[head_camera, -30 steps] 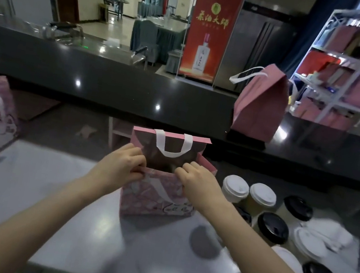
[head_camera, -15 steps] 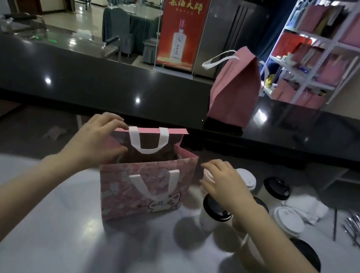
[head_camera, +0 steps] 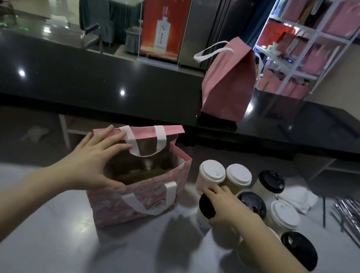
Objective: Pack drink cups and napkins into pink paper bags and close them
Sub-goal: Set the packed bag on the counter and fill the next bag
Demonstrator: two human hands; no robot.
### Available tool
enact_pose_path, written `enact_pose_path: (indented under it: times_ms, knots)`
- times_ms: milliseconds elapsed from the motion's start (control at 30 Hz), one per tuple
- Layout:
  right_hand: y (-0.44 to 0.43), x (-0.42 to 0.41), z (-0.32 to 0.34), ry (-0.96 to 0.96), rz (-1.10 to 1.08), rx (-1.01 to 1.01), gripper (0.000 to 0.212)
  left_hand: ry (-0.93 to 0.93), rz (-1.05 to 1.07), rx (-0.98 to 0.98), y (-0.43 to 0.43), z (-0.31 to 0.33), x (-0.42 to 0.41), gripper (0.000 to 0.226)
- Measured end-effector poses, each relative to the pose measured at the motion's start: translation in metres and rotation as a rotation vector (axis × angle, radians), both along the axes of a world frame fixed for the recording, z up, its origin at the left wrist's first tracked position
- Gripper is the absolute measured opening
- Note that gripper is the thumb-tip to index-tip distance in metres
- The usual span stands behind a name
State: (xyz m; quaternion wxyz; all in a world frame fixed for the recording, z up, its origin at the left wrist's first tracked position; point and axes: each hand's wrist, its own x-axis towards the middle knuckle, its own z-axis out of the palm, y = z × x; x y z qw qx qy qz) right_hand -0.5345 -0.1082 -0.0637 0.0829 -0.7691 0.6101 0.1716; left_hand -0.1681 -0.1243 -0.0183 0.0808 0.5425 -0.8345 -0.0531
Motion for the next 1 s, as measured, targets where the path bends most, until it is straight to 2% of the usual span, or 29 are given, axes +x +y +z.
enact_pose_path:
  times_ms: [167,267,400,500,667,767,1000]
  knots:
    - [0.013,0.004,0.034,-0.132,-0.033,-0.071,0.086,-0.036,-0.012,-0.019,0.006,-0.003,-0.014,0.114]
    - [0.021,0.005,0.088,-0.178,-0.035,-0.185,0.089,-0.068,-0.003,-0.023,0.008,-0.004,-0.018,0.119]
    - [0.035,0.021,0.177,-0.229,0.049,-0.444,0.092,-0.098,0.007,-0.031,0.014,-0.005,-0.022,0.122]
    - [0.04,0.051,0.21,-0.326,0.158,-0.513,0.089,-0.101,0.001,-0.027,0.017,-0.004,-0.025,0.123]
    - [0.025,0.117,0.18,-0.319,0.307,-0.389,0.085,-0.081,-0.038,-0.065,0.025,-0.002,-0.024,0.122]
    - [0.014,0.142,0.141,-0.28,0.345,-0.294,0.073,-0.084,-0.036,-0.087,0.027,-0.001,-0.022,0.122]
    - [0.006,0.149,0.077,-0.228,0.34,-0.218,0.073,-0.181,-0.053,-0.212,0.038,0.004,-0.013,0.109]
